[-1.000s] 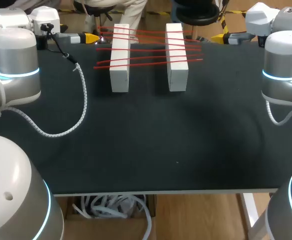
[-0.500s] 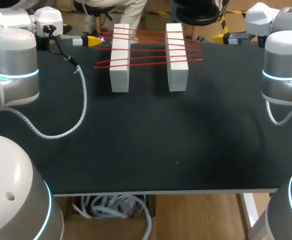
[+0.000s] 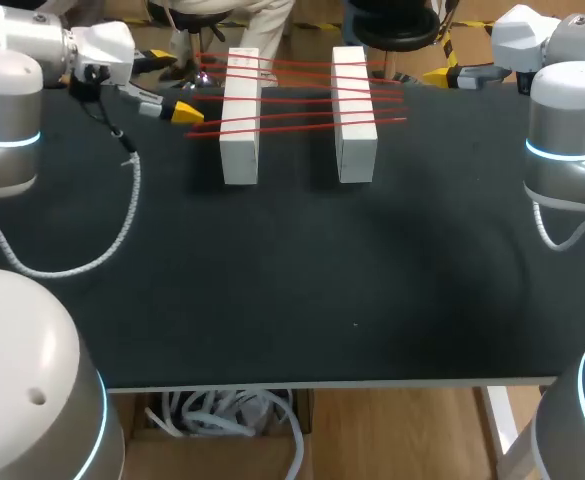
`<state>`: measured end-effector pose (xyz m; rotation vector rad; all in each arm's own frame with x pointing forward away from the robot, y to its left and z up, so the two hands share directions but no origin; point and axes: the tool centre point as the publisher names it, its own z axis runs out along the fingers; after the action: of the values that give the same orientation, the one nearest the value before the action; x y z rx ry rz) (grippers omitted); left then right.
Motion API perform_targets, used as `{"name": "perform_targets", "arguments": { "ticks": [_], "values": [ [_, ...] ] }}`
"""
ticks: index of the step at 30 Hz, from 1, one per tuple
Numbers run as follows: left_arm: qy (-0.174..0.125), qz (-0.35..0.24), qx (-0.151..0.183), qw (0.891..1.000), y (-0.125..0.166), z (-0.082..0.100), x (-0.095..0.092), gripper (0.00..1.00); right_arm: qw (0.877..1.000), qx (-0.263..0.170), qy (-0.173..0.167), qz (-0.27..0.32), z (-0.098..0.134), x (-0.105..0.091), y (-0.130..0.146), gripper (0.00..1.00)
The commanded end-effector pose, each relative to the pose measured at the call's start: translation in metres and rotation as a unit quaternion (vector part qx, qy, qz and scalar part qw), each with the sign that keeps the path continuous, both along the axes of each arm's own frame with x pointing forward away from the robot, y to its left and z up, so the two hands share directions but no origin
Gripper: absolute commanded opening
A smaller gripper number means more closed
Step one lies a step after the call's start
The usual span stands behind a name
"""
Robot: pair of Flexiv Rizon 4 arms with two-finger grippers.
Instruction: Grab the tape and strap the tape.
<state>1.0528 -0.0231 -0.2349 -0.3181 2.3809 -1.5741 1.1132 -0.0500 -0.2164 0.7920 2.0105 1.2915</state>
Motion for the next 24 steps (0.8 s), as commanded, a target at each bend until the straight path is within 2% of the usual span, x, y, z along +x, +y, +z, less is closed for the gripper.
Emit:
{"name": "perform_targets", "arguments": {
  "ticks": [1, 5, 8, 19, 21, 22, 24],
  "values": [
    [-0.006, -0.007, -0.006, 1.0, 0.003, -0.003, 0.001, 1.0, 1.0, 0.0, 0.0, 0.0, 0.0, 0.0, 0.0, 1.0],
    [-0.006, -0.007, -0.006, 1.0, 0.003, -0.003, 0.001, 1.0, 1.0, 0.0, 0.0, 0.0, 0.0, 0.0, 0.0, 1.0],
    [0.001, -0.011, -0.018, 1.0, 0.003, -0.012, -0.002, 1.0, 1.0, 0.0, 0.0, 0.0, 0.0, 0.0, 0.0, 1.0],
    [-0.011, -0.014, -0.06, 0.998, -0.005, -0.05, -0.013, 1.0, 1.0, 0.0, 0.0, 0.0, 0.0, 0.0, 0.0, 1.0],
    [-0.008, -0.015, -0.066, 0.998, -0.005, -0.055, -0.013, 0.93, 1.0, 0.0, 0.0, 0.0, 0.0, 0.0, 0.0, 1.0],
    [-0.006, -0.015, -0.068, 0.998, -0.005, -0.058, -0.013, 0.74, 1.0, 0.0, 0.0, 0.0, 0.0, 0.0, 0.0, 1.0],
    [-0.005, -0.016, -0.072, 0.997, -0.004, -0.062, -0.013, 0.49, 1.0, 0.0, 0.0, 0.0, 0.0, 0.0, 0.0, 1.0]
  ]
}}
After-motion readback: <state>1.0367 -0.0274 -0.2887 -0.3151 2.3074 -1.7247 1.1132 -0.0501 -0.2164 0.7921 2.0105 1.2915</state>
